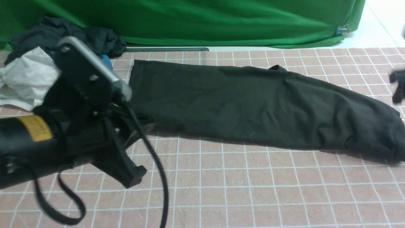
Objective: Fold a long-sleeved shirt over a pink coffee tablecloth.
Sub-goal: 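Pull the folded dark garment lengthwise by its ends to straighten it flat on the table, then fold the right end of the dark garment over onto its left end with the right gripper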
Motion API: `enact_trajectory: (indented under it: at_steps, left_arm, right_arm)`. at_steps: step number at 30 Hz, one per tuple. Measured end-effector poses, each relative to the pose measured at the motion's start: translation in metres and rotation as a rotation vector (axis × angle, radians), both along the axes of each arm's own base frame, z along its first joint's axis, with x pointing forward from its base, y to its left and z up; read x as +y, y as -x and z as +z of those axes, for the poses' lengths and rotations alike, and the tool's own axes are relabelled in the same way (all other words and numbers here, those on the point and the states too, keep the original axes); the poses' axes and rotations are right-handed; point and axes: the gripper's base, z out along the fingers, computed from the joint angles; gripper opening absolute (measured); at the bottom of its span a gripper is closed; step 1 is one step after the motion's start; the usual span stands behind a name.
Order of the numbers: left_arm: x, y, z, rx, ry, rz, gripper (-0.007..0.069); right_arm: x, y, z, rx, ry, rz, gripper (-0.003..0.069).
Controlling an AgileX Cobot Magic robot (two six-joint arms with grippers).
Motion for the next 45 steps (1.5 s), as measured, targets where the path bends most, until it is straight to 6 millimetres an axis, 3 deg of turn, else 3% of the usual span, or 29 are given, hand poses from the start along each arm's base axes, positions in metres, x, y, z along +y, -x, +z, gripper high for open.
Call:
enact_trajectory:
  at_steps: [2,4,6,12,19,20,23,28,29,38,45]
  left_arm:
    - [0.001,0.001,0.002,-0.018,0.009,0.003,0.0017]
    - [0.001,0.002,0.004,-0.027,0.014,0.005,0.0017]
    - [0.001,0.002,0.004,-0.029,0.022,0.007,0.0017]
    - [0.001,0.002,0.004,-0.028,0.029,0.008,0.0017]
    - [0.001,0.002,0.004,-0.026,0.032,0.008,0.0017]
    - [0.001,0.002,0.004,-0.026,0.032,0.008,0.0017]
    - [0.001,0.002,0.004,-0.026,0.033,0.008,0.0017]
    - [0.001,0.002,0.004,-0.025,0.035,0.009,0.0017]
    - [0.001,0.002,0.005,-0.025,0.036,0.009,0.0017]
    - [0.001,0.003,0.004,-0.019,0.033,0.006,0.0017]
    - [0.001,0.004,0.003,-0.004,0.027,0.002,0.0017]
  right_arm:
    - [-0.009,0.004,-0.016,0.023,-0.019,-0.061,0.0627]
    - [-0.013,0.002,-0.028,0.034,-0.036,-0.092,0.065]
    - [-0.016,-0.005,-0.047,0.029,-0.075,-0.13,0.0642]
    - [-0.01,-0.012,-0.072,0.061,-0.111,-0.139,0.0597]
    - [-0.005,-0.015,-0.075,0.069,-0.096,-0.109,0.0587]
    - [-0.003,-0.016,-0.075,0.071,-0.089,-0.091,0.0561]
    - [0.005,-0.018,-0.074,0.066,-0.08,-0.049,0.0456]
    - [0.021,-0.019,-0.07,0.053,-0.089,0.015,0.0135]
    - [0.022,-0.018,-0.069,0.051,-0.086,0.023,0.0102]
    - [-0.007,-0.002,-0.011,-0.055,0.132,0.107,0.008]
    - [-0.022,0.004,-0.001,-0.059,0.211,0.115,0.008]
